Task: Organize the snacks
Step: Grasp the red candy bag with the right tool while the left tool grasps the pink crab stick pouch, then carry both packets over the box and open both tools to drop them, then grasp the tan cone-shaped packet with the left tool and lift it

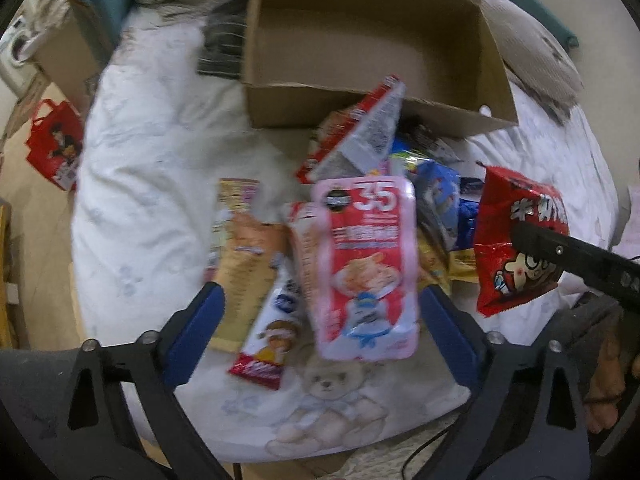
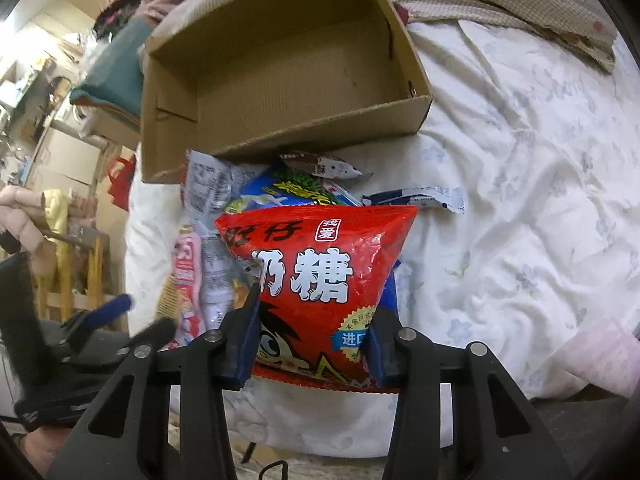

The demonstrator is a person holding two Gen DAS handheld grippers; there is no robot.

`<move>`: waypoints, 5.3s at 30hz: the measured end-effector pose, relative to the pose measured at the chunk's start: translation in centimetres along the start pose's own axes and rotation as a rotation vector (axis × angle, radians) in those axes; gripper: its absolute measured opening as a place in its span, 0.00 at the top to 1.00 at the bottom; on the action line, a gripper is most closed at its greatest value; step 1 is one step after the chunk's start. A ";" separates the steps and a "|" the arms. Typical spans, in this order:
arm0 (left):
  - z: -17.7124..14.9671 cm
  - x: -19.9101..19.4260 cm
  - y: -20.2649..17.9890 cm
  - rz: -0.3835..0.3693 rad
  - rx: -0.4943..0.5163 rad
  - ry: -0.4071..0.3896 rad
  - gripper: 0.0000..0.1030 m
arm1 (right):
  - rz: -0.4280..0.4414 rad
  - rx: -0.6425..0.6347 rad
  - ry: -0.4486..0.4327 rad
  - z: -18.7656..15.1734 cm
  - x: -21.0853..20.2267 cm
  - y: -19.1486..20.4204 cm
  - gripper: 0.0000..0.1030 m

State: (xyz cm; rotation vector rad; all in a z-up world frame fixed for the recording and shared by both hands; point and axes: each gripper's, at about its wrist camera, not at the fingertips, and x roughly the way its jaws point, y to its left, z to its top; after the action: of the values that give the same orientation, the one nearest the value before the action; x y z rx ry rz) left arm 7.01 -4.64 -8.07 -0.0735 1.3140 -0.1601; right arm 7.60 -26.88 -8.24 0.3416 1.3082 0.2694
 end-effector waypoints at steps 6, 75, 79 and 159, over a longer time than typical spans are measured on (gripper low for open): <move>1.5 2.9 -1.0 -0.026 -0.007 0.061 0.25 | 0.027 0.027 -0.018 0.0 -0.1 -0.2 0.56; 16.0 1.1 -0.8 0.072 0.090 -0.310 0.48 | 0.026 -0.010 -0.190 14.1 3.6 0.6 0.54; 15.9 0.9 -0.9 0.065 0.098 -0.314 0.34 | 0.035 0.001 -0.188 14.2 3.6 0.4 0.53; 2.3 0.4 10.5 0.072 -0.157 0.007 0.25 | 0.097 0.106 -0.136 1.4 0.0 0.9 0.21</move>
State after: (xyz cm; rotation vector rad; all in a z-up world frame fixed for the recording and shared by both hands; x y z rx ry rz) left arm 10.08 5.61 -9.37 -0.1584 1.3325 0.0045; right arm 8.94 -26.22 -7.58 0.5060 1.1764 0.2546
